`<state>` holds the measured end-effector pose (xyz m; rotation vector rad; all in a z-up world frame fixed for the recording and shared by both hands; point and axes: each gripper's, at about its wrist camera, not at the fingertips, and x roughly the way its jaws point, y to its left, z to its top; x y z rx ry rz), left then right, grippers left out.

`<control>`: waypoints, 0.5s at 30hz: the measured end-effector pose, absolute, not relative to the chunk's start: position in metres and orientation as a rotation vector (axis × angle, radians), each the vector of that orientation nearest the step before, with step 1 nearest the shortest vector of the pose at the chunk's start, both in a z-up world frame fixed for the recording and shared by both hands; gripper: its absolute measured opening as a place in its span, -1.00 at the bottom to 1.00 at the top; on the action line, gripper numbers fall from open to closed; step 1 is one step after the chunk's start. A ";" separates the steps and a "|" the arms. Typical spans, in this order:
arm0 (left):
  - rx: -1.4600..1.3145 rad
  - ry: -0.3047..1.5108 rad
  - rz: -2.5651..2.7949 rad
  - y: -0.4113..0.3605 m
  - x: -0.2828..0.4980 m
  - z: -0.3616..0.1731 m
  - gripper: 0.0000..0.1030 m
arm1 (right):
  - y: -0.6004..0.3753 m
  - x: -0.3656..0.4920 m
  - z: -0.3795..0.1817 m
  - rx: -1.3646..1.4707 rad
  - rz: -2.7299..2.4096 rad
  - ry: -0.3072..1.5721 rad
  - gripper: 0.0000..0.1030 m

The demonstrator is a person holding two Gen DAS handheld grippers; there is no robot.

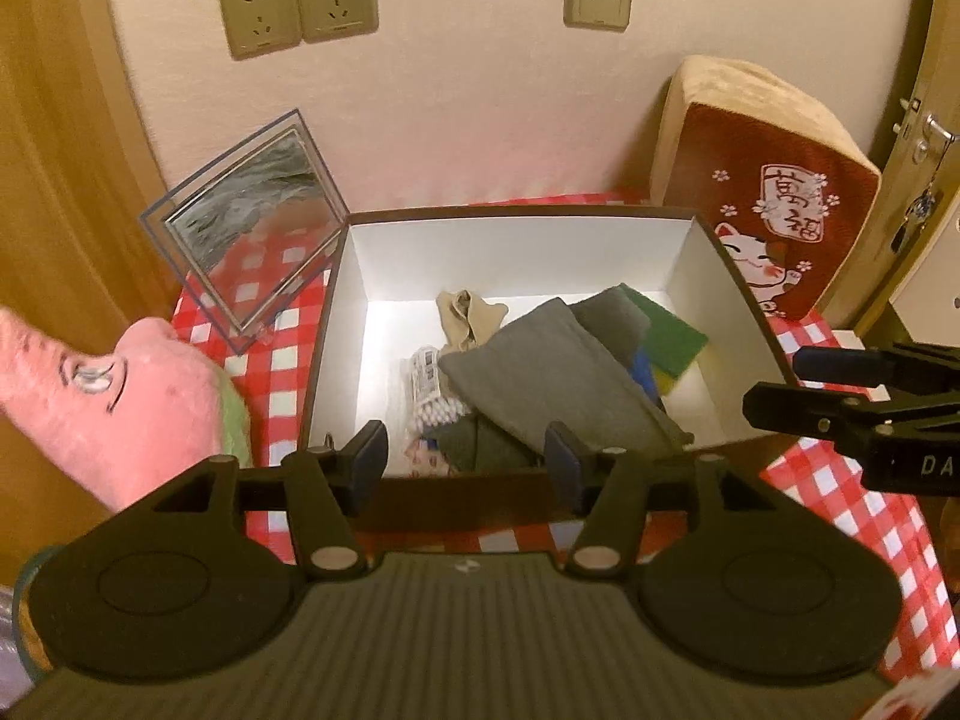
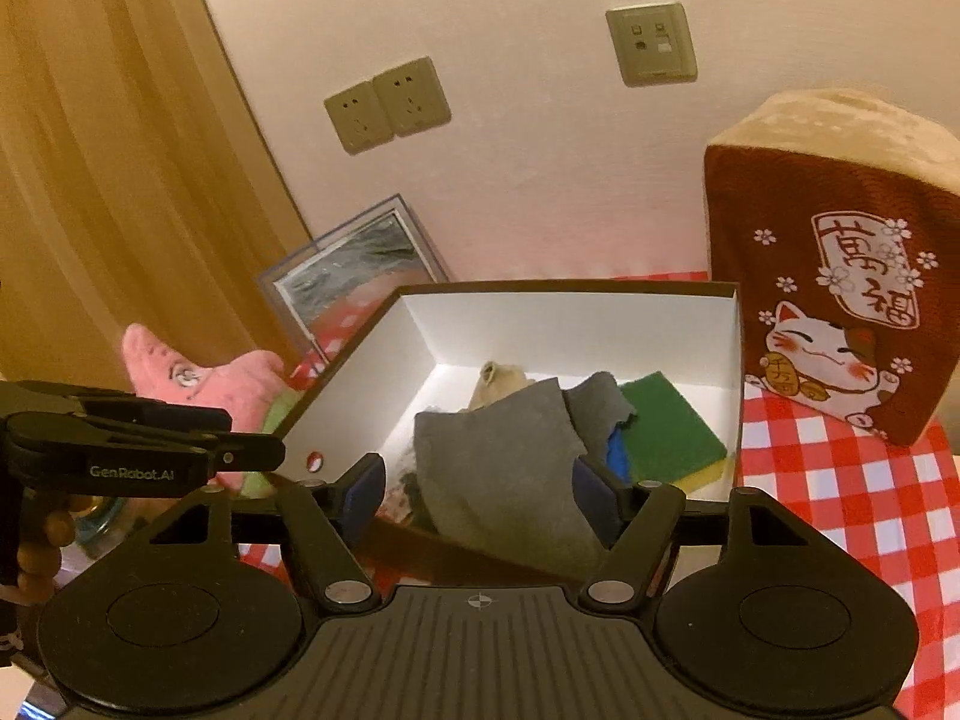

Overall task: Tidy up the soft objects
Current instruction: 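Withdraw both open tools from the box back toward the table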

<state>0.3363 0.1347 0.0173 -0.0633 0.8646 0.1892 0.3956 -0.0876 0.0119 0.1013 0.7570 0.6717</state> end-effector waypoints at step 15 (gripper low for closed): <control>-0.126 0.905 0.239 0.126 0.240 -0.002 0.11 | -0.117 0.323 -0.001 0.138 0.678 0.812 0.44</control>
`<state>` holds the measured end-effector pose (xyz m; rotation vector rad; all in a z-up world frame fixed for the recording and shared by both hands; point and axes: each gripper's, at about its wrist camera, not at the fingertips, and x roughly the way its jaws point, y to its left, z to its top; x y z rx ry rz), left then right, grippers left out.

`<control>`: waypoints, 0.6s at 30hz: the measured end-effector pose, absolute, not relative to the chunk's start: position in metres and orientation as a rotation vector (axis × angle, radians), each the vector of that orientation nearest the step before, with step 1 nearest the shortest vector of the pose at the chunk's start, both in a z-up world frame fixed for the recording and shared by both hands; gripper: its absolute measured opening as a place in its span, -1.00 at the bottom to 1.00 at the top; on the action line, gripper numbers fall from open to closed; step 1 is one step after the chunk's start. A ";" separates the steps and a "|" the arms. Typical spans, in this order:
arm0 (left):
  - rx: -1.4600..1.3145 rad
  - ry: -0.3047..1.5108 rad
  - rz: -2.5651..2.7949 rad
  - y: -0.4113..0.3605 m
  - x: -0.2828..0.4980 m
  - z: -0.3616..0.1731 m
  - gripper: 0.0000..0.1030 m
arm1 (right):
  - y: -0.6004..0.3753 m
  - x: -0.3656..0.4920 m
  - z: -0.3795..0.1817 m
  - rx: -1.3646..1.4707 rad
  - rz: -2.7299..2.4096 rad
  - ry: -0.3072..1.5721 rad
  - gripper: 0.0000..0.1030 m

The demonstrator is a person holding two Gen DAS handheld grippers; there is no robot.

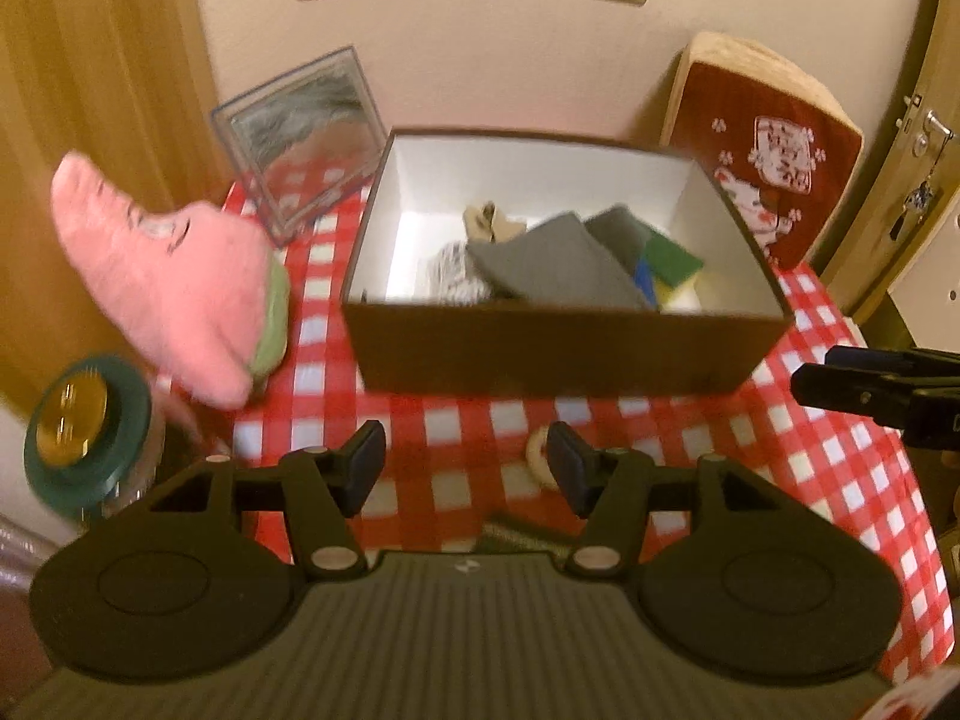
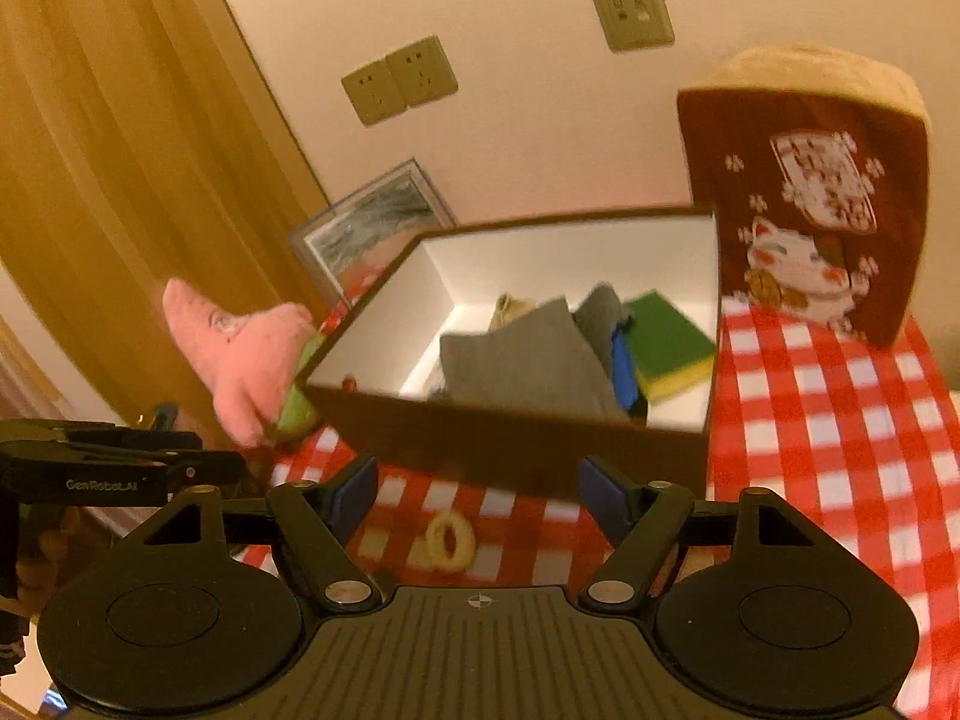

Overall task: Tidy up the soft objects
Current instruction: 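Withdraw both open tools from the box back toward the table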

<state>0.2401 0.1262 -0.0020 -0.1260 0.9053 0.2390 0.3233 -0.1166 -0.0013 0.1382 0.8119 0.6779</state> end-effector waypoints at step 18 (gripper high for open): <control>-0.178 0.998 0.225 0.107 0.187 -0.048 0.11 | -0.124 0.273 -0.045 0.114 0.662 0.951 0.46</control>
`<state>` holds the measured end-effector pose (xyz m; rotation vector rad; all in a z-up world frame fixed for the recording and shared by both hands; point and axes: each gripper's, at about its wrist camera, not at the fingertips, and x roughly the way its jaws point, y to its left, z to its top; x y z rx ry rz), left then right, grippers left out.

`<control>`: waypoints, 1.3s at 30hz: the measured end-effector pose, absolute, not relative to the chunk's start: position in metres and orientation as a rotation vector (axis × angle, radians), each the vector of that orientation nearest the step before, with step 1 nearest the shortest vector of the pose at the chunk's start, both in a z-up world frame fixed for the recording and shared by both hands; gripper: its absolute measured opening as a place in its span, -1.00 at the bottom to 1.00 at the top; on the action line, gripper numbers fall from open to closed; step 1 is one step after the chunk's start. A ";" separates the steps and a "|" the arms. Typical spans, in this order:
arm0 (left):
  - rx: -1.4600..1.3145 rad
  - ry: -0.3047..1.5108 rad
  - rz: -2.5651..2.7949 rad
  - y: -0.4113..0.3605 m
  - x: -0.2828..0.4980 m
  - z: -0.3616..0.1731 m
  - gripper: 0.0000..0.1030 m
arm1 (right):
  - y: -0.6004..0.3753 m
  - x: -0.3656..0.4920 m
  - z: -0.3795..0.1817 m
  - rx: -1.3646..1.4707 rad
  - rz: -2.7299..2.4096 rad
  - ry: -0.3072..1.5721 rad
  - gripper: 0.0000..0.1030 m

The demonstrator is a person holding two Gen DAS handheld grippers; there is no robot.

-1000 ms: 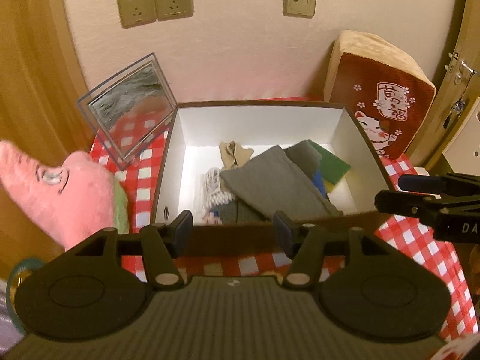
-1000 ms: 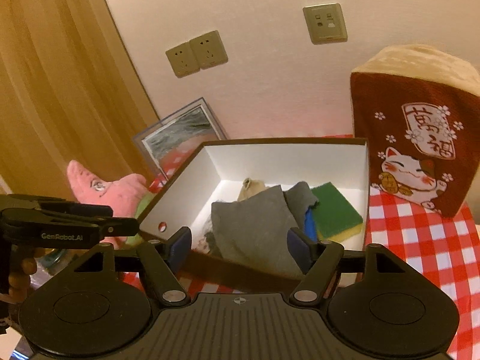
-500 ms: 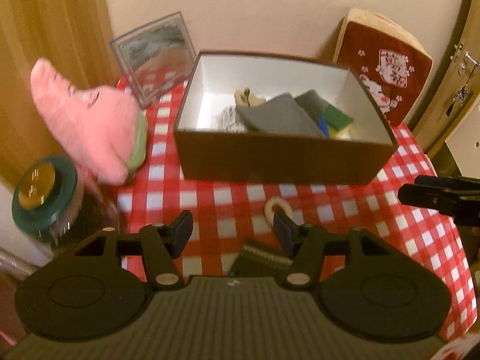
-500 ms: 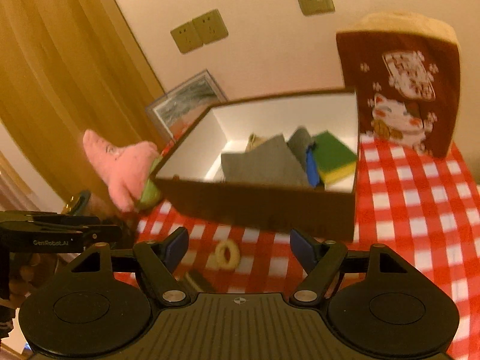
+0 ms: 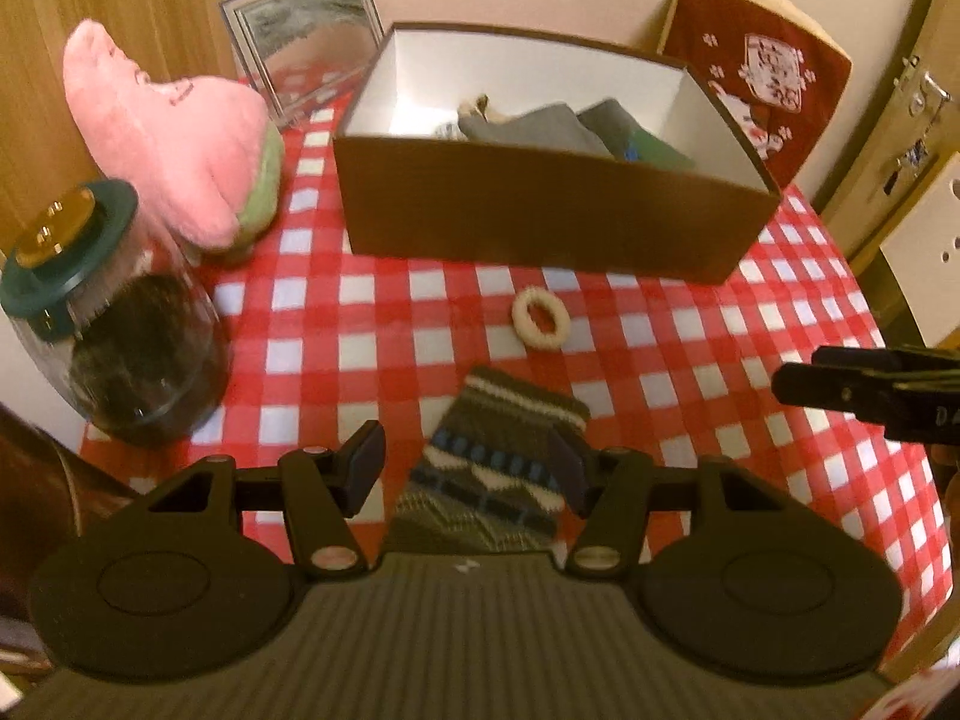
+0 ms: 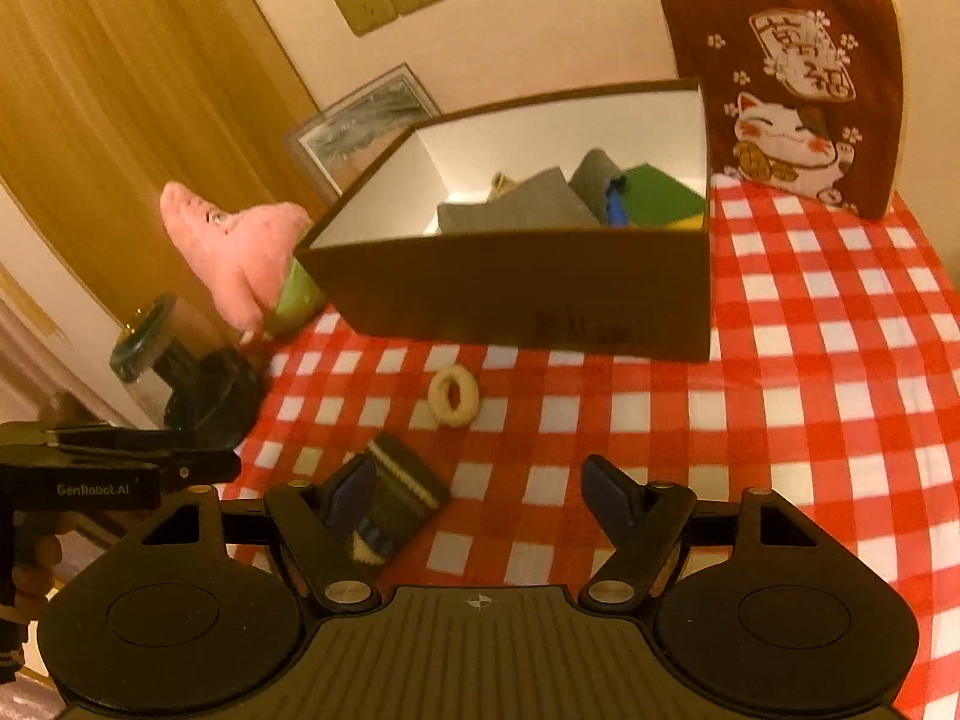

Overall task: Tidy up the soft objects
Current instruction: 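Withdraw both open tools from the box back toward the table, then grasp the striped knit sock with the left tool while the right tool grasps the cream hair tie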

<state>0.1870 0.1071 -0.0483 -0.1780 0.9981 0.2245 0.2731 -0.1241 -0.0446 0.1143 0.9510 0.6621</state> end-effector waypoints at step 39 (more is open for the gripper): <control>0.024 1.122 0.141 0.082 0.224 -0.149 0.36 | -0.099 0.278 -0.109 0.053 0.611 1.149 0.46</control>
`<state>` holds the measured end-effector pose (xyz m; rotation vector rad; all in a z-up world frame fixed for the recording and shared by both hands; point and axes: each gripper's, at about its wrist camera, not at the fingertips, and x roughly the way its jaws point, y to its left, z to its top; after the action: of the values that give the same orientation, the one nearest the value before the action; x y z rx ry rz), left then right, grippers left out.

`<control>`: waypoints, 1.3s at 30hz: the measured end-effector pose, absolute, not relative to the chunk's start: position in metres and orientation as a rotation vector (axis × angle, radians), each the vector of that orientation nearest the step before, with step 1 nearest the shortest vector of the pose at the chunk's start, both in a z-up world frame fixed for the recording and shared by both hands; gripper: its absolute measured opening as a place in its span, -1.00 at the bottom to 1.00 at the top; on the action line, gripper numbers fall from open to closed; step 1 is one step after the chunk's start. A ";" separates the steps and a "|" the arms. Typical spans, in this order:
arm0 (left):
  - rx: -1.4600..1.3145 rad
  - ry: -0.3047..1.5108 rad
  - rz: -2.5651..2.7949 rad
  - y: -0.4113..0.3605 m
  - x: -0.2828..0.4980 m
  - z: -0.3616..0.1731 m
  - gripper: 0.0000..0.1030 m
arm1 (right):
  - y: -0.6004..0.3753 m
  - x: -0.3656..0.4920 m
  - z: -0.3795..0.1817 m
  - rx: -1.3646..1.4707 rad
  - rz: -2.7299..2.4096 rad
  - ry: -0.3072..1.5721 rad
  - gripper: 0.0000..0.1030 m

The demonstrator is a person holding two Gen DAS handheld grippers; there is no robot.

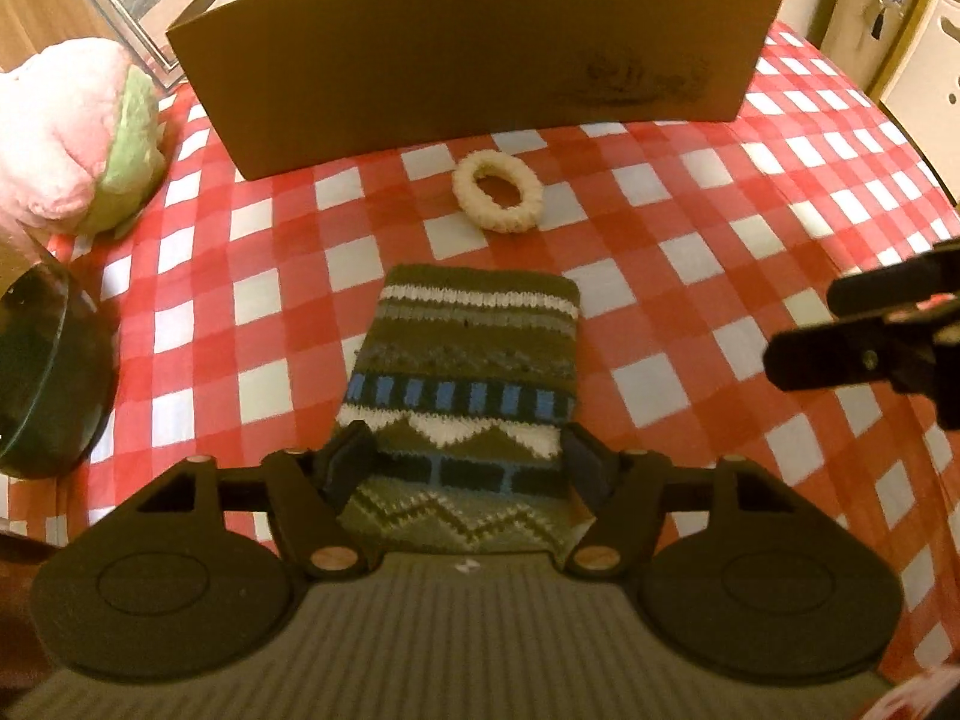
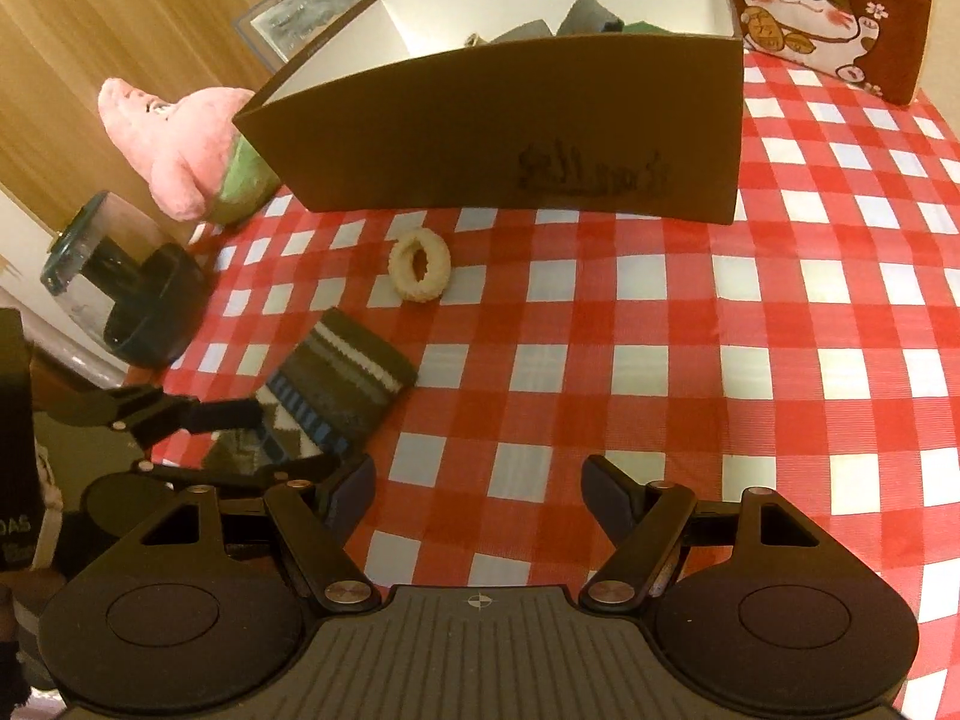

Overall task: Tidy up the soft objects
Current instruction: 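Grasp the striped knit sock with the left tool while the right tool grasps the cream hair tie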

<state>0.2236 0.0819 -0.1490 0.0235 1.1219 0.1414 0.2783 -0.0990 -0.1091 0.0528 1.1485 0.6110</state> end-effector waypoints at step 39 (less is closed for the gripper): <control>-0.103 1.039 0.285 0.153 0.262 -0.131 -0.57 | -0.001 0.338 -0.139 -0.180 0.688 0.970 0.45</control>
<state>0.2620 0.1526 -0.1308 -0.1033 1.0387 0.2851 0.3376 -0.0014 -0.1395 -0.1802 0.9700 0.6885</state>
